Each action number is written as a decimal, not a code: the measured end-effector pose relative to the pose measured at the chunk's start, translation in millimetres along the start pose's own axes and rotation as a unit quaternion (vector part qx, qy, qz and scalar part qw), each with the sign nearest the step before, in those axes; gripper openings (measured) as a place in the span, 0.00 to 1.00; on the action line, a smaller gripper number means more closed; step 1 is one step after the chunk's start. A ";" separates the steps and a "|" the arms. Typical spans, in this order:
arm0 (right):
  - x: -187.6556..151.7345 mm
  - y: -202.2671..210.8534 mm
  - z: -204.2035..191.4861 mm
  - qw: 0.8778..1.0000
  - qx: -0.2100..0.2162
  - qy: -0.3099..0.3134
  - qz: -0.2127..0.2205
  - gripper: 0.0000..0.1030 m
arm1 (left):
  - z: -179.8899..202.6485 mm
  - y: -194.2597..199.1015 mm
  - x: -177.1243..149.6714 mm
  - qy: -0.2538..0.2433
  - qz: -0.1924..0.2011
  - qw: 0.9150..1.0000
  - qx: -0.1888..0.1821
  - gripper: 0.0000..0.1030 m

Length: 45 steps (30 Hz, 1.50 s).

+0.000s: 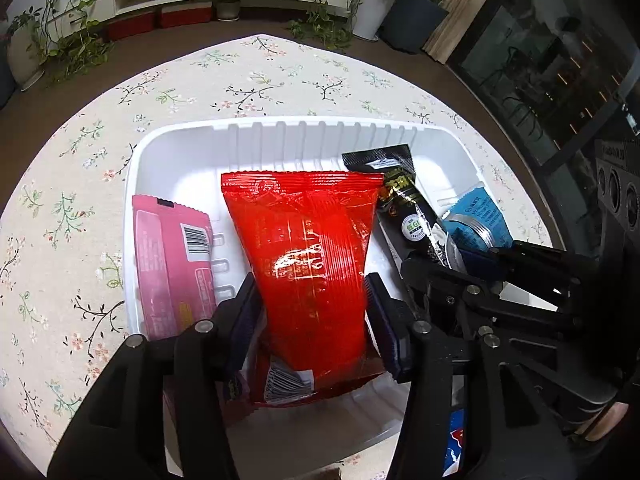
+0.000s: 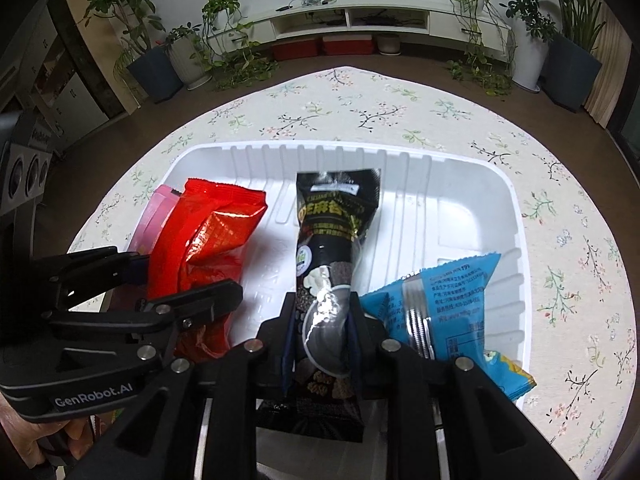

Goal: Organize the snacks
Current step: 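Lower the red bag and black packet into the tray and open both grippers, then withdraw both grippers from the tray toward the remaining snacks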

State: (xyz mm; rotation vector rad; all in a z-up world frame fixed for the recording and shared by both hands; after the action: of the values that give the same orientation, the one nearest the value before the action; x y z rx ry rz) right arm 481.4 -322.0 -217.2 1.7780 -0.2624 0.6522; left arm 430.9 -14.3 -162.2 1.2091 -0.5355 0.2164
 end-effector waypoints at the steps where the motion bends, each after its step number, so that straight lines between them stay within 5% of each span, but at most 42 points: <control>1: -0.3 1.0 0.3 1.000 0.000 -0.001 0.001 0.26 | 0.3 1.0 0.2 0.001 0.001 1.000 -0.001 0.50; 8: 1.5 14.7 3.7 1.000 0.003 -0.010 0.014 0.34 | 0.2 15.9 2.7 0.005 0.018 1.000 -0.001 0.67; 18: 9.9 67.6 9.3 0.997 0.012 -0.037 0.069 0.75 | 9.8 69.8 2.8 0.014 0.064 0.998 -0.014 0.87; 20: 8.4 84.4 8.5 0.995 0.022 -0.045 0.088 0.83 | 13.6 85.2 0.7 0.017 0.075 0.997 -0.018 1.00; 25: -3.3 133.7 -0.7 0.987 0.069 -0.054 0.134 0.99 | 26.9 134.3 -18.1 0.015 0.113 0.993 -0.035 1.00; 33: -59.8 210.3 -13.3 0.969 0.136 -0.072 0.193 1.00 | 46.6 199.1 -92.2 -0.023 0.160 0.987 -0.014 1.00; 40: -143.1 229.7 -21.0 0.967 0.136 -0.086 0.200 1.00 | 34.8 194.8 -199.4 0.096 0.119 0.988 -0.035 1.00; 45: -194.3 226.2 -19.9 0.970 0.121 -0.102 0.186 1.00 | 38.3 190.7 -249.7 0.122 0.115 0.985 -0.035 1.00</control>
State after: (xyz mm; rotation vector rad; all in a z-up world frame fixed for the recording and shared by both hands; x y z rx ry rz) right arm 205.1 -402.7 -136.9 2.0545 -0.6952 0.7913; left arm 123.4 47.5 -119.8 1.0336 -0.4628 0.5305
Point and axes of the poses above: each gripper's, at about its wrist camera, not at the fingertips, and y roughly against the way its jaws point, z to its right, x to its top, the point moved 10 cm from there along -y, roughly the way its jaws point, and after that the axes turned 3 degrees about z, right-handed, at the moved point
